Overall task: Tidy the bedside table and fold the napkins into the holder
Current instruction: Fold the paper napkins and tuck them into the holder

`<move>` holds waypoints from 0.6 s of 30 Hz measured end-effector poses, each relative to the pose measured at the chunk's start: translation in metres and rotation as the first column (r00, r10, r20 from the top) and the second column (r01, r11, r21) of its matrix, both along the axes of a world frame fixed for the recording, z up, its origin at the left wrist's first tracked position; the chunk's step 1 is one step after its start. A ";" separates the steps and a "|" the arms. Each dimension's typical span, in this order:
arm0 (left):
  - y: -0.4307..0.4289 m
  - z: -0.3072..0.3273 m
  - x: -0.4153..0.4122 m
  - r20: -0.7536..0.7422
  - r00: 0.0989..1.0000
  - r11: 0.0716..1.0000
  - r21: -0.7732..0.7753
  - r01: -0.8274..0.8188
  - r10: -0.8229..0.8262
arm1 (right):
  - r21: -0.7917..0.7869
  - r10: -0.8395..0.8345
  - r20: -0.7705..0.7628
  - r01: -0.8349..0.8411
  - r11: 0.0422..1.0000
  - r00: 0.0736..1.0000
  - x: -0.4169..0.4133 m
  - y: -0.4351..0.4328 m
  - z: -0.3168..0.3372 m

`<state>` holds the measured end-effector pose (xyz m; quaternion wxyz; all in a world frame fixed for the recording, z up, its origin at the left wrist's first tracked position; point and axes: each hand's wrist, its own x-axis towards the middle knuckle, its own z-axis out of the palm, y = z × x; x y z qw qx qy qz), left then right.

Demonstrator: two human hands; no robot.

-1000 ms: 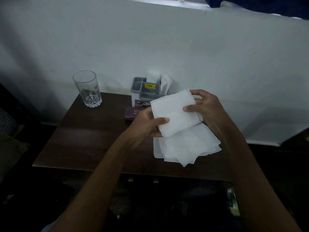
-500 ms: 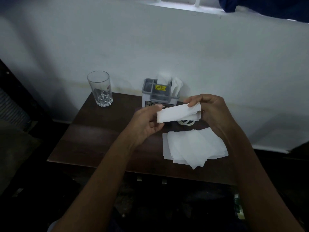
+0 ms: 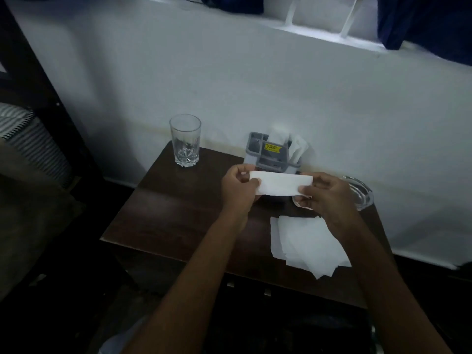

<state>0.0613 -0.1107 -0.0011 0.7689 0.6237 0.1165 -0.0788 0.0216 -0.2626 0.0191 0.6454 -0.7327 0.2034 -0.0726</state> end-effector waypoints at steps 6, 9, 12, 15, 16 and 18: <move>0.006 0.001 0.005 -0.064 0.962 0.965 0.009 -0.264 0.264 | -0.120 -0.091 0.093 0.101 0.988 0.992 0.075 0.005 0.028; 0.009 0.001 0.006 -0.087 0.959 0.963 0.012 -0.269 0.269 | -0.296 -0.127 0.081 0.146 0.944 0.989 0.125 0.011 0.037; 0.012 0.001 0.008 -0.116 0.958 0.965 0.006 -0.264 0.263 | -0.492 -0.135 -0.002 0.117 0.863 0.991 0.155 0.017 0.032; 0.015 0.000 0.010 -0.111 0.964 0.970 -0.003 -0.244 0.242 | -0.563 -0.111 -0.075 0.050 0.825 0.991 0.164 0.026 0.024; 0.016 0.000 0.010 -0.110 0.967 0.972 -0.014 -0.235 0.232 | -0.550 -0.084 -0.093 0.019 0.835 0.992 0.164 0.031 0.021; 0.016 0.001 0.011 -0.110 0.971 0.976 -0.033 -0.215 0.211 | -0.486 -0.003 -0.128 -0.061 0.872 0.992 0.162 0.040 0.015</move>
